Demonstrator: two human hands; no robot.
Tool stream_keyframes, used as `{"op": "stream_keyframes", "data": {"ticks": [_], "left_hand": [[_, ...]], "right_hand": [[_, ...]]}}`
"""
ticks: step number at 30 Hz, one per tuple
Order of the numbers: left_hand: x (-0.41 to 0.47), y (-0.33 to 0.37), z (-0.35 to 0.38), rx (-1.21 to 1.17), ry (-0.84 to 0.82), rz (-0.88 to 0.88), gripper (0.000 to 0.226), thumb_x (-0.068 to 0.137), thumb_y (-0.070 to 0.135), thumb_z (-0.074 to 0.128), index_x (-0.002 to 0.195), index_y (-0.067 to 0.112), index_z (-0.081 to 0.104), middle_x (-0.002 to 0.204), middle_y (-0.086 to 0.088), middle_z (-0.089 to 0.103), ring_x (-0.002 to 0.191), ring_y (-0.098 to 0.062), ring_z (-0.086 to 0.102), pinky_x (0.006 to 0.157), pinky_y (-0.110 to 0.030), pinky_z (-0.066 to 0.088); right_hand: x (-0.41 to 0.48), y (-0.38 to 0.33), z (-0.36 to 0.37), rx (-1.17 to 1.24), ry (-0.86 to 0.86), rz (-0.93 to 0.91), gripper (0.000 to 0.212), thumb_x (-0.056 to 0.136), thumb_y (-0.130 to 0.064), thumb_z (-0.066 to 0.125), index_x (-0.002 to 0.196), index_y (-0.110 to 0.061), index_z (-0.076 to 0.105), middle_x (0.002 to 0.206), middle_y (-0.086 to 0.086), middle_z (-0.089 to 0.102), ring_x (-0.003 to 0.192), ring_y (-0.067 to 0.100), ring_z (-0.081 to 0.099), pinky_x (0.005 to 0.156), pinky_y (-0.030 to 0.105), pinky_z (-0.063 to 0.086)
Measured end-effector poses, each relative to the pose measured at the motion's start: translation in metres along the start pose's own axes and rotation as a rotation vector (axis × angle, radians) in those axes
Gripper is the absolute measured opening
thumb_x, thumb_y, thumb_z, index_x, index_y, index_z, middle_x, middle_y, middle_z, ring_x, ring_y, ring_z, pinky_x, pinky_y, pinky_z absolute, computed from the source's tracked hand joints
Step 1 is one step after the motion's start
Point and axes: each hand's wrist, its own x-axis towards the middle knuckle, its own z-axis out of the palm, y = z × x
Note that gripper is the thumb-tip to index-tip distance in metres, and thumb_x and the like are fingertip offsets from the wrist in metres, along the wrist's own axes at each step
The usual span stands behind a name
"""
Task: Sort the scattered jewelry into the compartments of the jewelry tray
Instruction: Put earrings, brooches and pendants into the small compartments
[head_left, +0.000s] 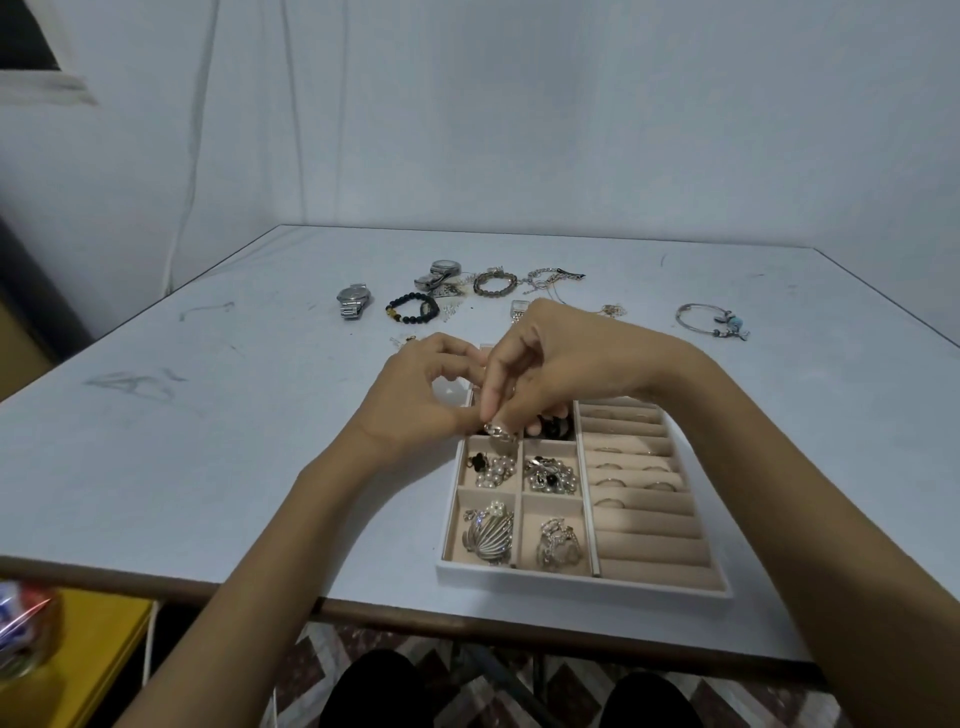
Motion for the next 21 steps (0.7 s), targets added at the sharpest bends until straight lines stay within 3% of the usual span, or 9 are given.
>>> {"op": "stream_keyframes", "data": {"ticks": [4, 7, 10, 13, 16, 21], "left_hand": [[0.003, -0.003, -0.003, 0.003, 0.031, -0.019, 0.017, 0.059, 0.032, 0.070, 0.077, 0.033, 0.070, 0.093, 0.010, 0.063, 0.085, 0.000, 0.053, 0.070, -0.009, 0.036], [0.007, -0.011, -0.009, 0.135, 0.089, -0.014, 0.017, 0.076, 0.036, 0.053, 0.088, 0.037, 0.065, 0.101, 0.009, 0.063, 0.095, -0.006, 0.056, 0.074, -0.019, 0.039], [0.007, -0.024, -0.012, 0.419, 0.048, -0.019, 0.042, 0.082, 0.038, 0.039, 0.114, 0.026, 0.063, 0.125, 0.003, 0.057, 0.119, -0.015, 0.050, 0.097, -0.033, 0.039], [0.003, -0.029, -0.009, 0.661, -0.155, -0.057, 0.053, 0.094, 0.044, 0.025, 0.140, 0.024, 0.043, 0.152, 0.000, 0.032, 0.142, -0.016, 0.026, 0.115, -0.040, 0.021], [0.002, -0.030, -0.006, 0.750, -0.272, -0.111, 0.050, 0.103, 0.038, 0.016, 0.151, 0.026, 0.018, 0.160, 0.003, 0.010, 0.148, -0.011, 0.003, 0.119, -0.040, 0.004], [0.000, -0.026, -0.006, 0.797, -0.293, -0.126, 0.051, 0.103, 0.037, 0.013, 0.153, 0.024, 0.011, 0.161, 0.004, 0.003, 0.148, -0.011, 0.000, 0.119, -0.039, 0.000]], "right_hand": [[0.002, -0.001, 0.005, -0.024, -0.031, -0.001, 0.012, 0.074, 0.006, 0.074, 0.085, 0.002, 0.074, 0.071, 0.025, 0.069, 0.056, 0.022, 0.061, 0.065, 0.039, 0.046], [0.003, -0.002, 0.007, -0.056, -0.064, -0.005, 0.013, 0.074, 0.003, 0.075, 0.086, 0.001, 0.074, 0.077, 0.028, 0.069, 0.055, 0.019, 0.059, 0.064, 0.035, 0.046], [0.005, -0.001, 0.009, -0.059, -0.082, -0.006, 0.013, 0.073, 0.001, 0.077, 0.086, 0.001, 0.074, 0.076, 0.022, 0.071, 0.055, 0.018, 0.059, 0.063, 0.030, 0.046], [0.005, -0.001, 0.010, -0.058, -0.096, -0.011, 0.013, 0.073, 0.000, 0.078, 0.085, 0.001, 0.075, 0.075, 0.022, 0.071, 0.056, 0.020, 0.058, 0.059, 0.021, 0.048], [0.005, -0.001, 0.010, -0.047, -0.114, -0.004, 0.013, 0.073, 0.000, 0.079, 0.085, 0.000, 0.075, 0.069, 0.015, 0.071, 0.051, 0.016, 0.056, 0.054, 0.015, 0.047], [0.006, -0.001, 0.010, -0.060, -0.137, 0.004, 0.013, 0.073, -0.005, 0.080, 0.085, -0.003, 0.076, 0.060, -0.001, 0.070, 0.048, 0.012, 0.055, 0.053, 0.014, 0.044]]}}
